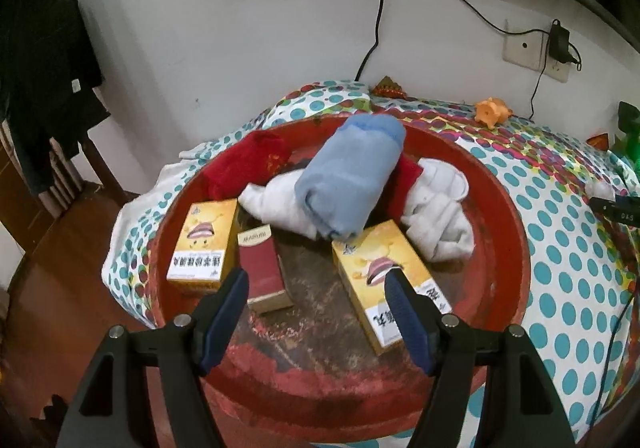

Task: Organize objects
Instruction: 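Withdraw the left tool from the red tray, then carry the plastic bag onto the red tray and open the right tool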

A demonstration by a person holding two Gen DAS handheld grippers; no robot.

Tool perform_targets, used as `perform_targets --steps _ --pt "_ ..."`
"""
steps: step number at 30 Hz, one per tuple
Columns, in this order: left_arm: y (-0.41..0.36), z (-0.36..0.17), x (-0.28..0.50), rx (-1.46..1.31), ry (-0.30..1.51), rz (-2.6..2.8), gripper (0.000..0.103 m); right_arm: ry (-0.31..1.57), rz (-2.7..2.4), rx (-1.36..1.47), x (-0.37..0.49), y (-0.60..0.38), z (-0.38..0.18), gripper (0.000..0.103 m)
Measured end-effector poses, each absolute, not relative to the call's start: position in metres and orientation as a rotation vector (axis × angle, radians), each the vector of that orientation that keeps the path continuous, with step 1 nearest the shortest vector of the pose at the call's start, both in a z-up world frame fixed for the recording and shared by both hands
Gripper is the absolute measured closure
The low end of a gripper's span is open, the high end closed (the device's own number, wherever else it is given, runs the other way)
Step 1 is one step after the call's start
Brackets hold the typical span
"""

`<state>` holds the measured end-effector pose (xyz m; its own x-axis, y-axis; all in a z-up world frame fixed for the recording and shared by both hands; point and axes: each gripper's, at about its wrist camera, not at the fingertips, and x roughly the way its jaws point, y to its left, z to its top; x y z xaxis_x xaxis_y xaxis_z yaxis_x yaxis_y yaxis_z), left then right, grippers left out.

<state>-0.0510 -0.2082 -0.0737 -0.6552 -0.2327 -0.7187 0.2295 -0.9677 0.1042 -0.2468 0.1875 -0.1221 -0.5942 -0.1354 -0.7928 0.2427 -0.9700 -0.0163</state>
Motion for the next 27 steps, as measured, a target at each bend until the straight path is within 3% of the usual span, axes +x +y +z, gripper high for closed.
perform_targets --steps 13,27 --pt "-0.21 -0.073 -0.037 1.129 0.034 -2.656 0.031 0.129 -2.707 1.355 -0.231 0.166 -0.119 0.061" --pt "-0.216 -0.065 -0.021 1.118 0.104 -2.676 0.031 0.159 -2.669 1.326 -0.184 0.12 -0.111 0.064"
